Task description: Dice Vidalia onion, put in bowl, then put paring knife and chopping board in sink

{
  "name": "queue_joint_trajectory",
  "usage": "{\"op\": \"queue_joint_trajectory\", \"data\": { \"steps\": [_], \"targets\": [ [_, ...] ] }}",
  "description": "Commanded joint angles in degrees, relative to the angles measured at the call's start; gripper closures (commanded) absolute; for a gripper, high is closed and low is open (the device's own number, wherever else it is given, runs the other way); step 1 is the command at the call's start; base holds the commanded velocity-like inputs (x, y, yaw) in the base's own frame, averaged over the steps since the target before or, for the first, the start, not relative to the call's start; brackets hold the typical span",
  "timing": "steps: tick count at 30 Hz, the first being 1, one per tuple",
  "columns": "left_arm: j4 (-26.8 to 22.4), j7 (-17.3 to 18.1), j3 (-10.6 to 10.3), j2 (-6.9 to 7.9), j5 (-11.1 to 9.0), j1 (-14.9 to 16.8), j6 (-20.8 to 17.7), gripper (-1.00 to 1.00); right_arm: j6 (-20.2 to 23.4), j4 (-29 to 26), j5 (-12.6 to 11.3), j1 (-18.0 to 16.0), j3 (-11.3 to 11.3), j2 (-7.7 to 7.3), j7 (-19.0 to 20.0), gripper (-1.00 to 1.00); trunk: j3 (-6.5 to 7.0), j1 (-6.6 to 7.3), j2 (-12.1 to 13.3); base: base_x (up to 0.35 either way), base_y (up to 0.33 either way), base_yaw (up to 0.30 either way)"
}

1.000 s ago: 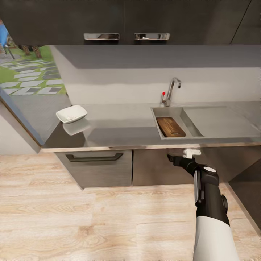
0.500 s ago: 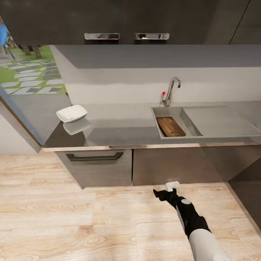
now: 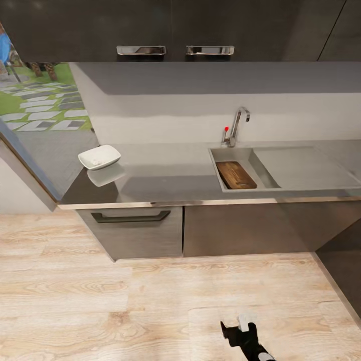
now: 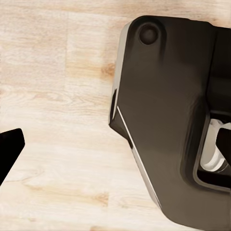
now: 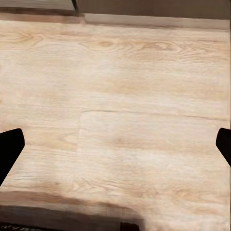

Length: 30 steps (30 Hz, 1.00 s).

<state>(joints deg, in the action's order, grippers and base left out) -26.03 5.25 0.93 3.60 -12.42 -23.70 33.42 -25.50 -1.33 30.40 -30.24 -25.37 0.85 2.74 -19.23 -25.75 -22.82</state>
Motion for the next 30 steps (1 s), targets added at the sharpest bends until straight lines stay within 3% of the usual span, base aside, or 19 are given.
{"op": "queue_joint_trajectory", "data": {
  "steps": [1, 3, 6, 20, 25, 30],
  "targets": [
    [-0.04, 0.55, 0.13, 0.00, -0.58, -0.03, -0.02, -1.00, -0.35, 0.09, 0.19, 1.42, -0.49, -0.40, 0.19, -1.00, -0.07, -0.04, -0.10, 0.000, 0.000, 0.000],
    [0.00, 0.55, 0.18, 0.00, -0.58, -0.03, -0.02, -1.00, -0.87, 0.21, 0.17, 4.70, -0.48, -1.22, 0.09, -1.00, -0.07, -0.04, -0.10, 0.000, 0.000, 0.000],
    [-0.04, 0.55, 0.20, 0.01, -0.58, -0.03, -0.02, -1.00, -1.84, 0.26, 0.05, 6.85, -0.48, -2.43, 0.00, -1.00, -0.07, -0.04, -0.10, 0.000, 0.000, 0.000],
    [0.39, 0.70, 0.13, -0.15, -0.51, -0.03, -0.11, -1.00, -2.01, 0.20, -0.77, 7.30, -0.65, -2.69, -0.12, -1.00, 0.12, -0.04, -0.10, 0.000, 0.000, 0.000],
    [2.33, 0.75, 0.12, -0.08, -0.50, -0.03, -0.01, -1.00, -2.01, 0.24, -0.78, 7.30, -0.65, -2.69, -0.24, -1.00, 0.54, -0.04, -0.10, 0.000, 0.000, 0.000],
    [7.48, 0.81, 0.12, 0.02, -0.50, -0.03, -0.02, -1.00, -1.98, 0.27, -0.78, 7.30, -0.65, -2.69, -0.27, -1.00, 0.99, -0.04, -0.10, 0.000, 0.000, 0.000]
  ]
}}
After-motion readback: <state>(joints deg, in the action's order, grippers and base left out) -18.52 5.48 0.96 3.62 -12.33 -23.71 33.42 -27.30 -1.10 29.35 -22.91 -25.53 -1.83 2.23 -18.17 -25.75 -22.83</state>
